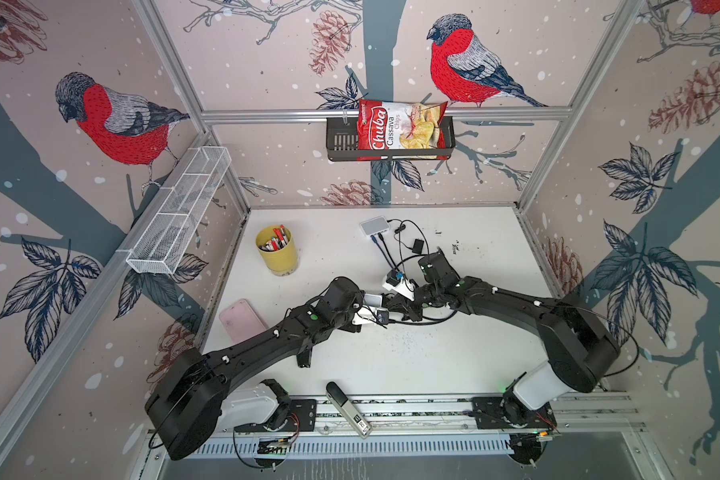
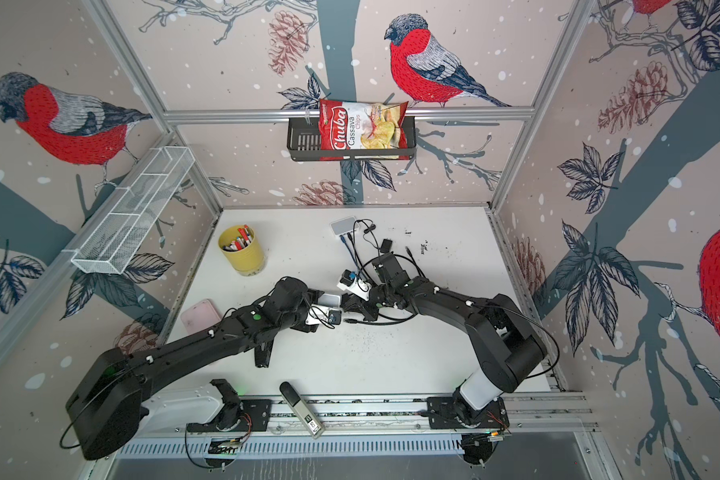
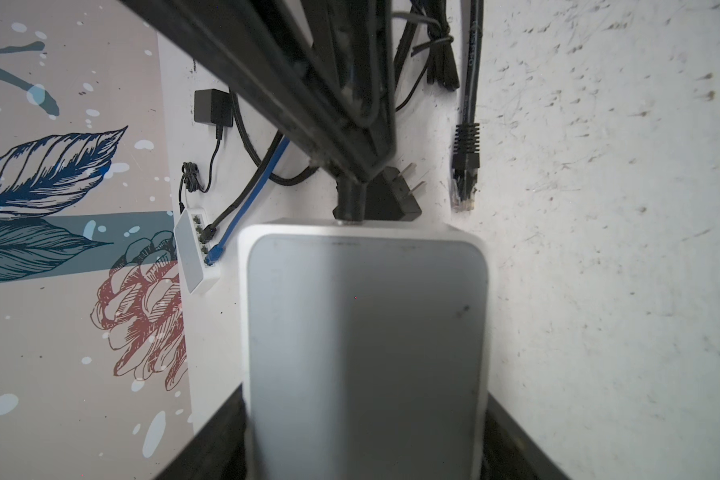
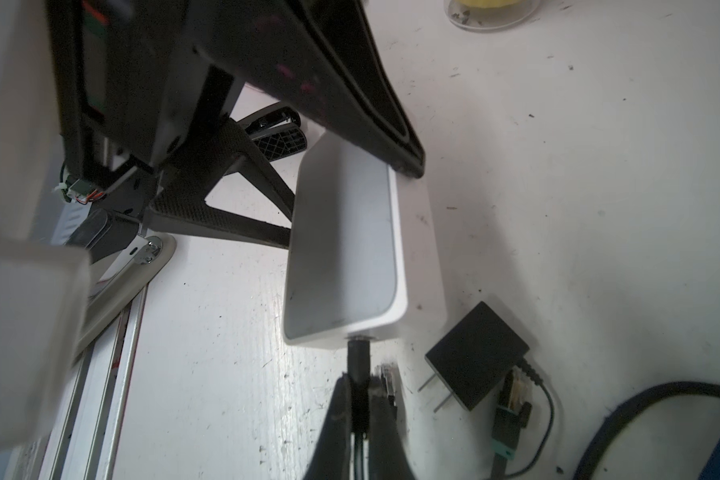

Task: Insert the plug into the switch port
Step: 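Push the barrel plug into the router's side port with the right gripper, then release the plug and draw back the right gripper while the left holds the router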

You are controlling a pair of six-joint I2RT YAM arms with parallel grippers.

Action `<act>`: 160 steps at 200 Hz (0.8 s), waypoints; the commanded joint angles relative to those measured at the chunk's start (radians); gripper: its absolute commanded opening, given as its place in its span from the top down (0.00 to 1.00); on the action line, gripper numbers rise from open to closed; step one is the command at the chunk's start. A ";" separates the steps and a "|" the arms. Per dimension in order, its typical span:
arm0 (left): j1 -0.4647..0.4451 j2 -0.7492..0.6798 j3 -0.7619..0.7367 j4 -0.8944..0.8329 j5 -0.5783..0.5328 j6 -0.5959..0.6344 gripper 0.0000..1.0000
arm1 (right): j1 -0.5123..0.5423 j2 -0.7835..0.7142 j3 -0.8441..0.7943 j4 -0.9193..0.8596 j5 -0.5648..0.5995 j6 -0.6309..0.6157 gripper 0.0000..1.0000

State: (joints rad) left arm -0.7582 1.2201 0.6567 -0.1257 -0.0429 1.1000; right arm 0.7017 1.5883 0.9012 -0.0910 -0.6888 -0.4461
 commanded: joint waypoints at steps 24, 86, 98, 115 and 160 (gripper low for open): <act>-0.032 0.020 0.021 0.092 0.087 0.004 0.38 | 0.013 0.031 0.058 0.020 -0.034 -0.023 0.98; -0.046 0.029 0.011 0.140 0.057 -0.057 0.38 | 0.013 0.050 0.088 0.037 -0.011 0.001 0.93; -0.046 0.029 -0.001 0.150 0.010 -0.105 0.38 | 0.002 0.050 0.085 0.035 -0.004 0.004 0.92; -0.043 0.033 -0.027 0.171 -0.037 -0.142 0.37 | -0.019 0.049 0.080 0.029 0.000 0.003 0.90; -0.005 0.068 -0.018 0.121 -0.064 -0.167 0.37 | -0.071 0.015 0.055 0.031 0.017 0.002 0.74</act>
State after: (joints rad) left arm -0.7837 1.2728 0.6277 -0.0036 -0.1284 0.9649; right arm 0.6483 1.6299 0.9665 -0.1322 -0.6777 -0.4450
